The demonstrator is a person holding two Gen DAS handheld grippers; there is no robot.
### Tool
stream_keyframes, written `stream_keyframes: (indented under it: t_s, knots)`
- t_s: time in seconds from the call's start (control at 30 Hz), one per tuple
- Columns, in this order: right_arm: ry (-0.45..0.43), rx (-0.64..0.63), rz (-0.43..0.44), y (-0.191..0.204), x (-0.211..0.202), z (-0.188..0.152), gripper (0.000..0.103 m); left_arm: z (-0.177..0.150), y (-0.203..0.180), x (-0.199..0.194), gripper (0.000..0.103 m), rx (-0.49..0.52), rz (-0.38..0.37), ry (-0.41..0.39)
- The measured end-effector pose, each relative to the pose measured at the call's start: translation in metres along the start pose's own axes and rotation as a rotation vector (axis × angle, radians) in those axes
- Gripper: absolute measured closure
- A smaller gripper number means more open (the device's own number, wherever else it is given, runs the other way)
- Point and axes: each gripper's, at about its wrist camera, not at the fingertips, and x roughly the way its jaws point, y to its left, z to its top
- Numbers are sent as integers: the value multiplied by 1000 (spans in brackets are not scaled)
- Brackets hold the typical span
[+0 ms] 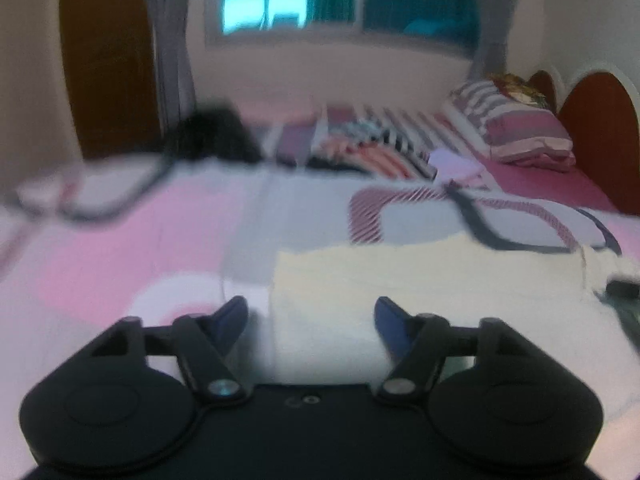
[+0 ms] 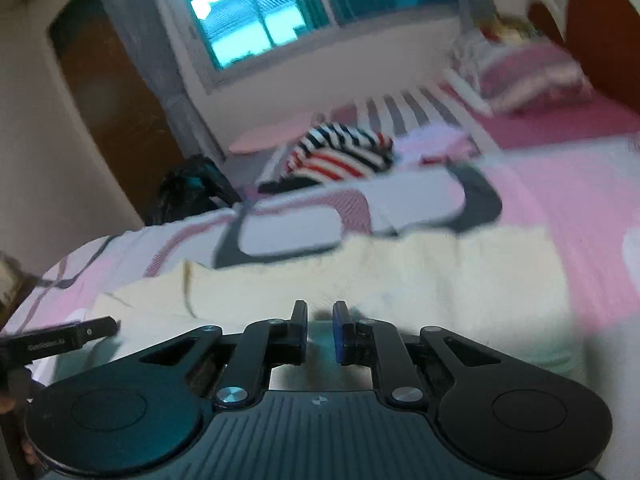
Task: Fold small clothes
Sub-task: 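Open the right tool and release the folded hem onto the sweater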
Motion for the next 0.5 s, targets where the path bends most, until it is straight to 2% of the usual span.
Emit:
stream_keyframes:
  t_s: [0.1, 0.17, 0.23, 0.3, 0.37, 0.5]
  knots:
    - [3, -54, 71, 17, -12, -3, 90, -10, -42, -29, 22, 89, -76, -44]
    - [41, -93, 90, 32, -9, -12, 90, -19, -62, -31, 23, 112, -143, 4]
    - [81, -147, 100, 44, -8, -27, 90, -31, -75, -35, 22, 144, -166, 37]
    - [82, -218, 75, 53, -14, -43, 90, -44, -76, -43, 19, 164, -157, 41]
    - [65, -266, 57, 52, -28, -56, 90, -50, -63, -52, 17, 130, -144, 54]
    - [40, -242, -4, 32, -52, -74, 90, -60, -40, -61, 17, 84, -133, 60]
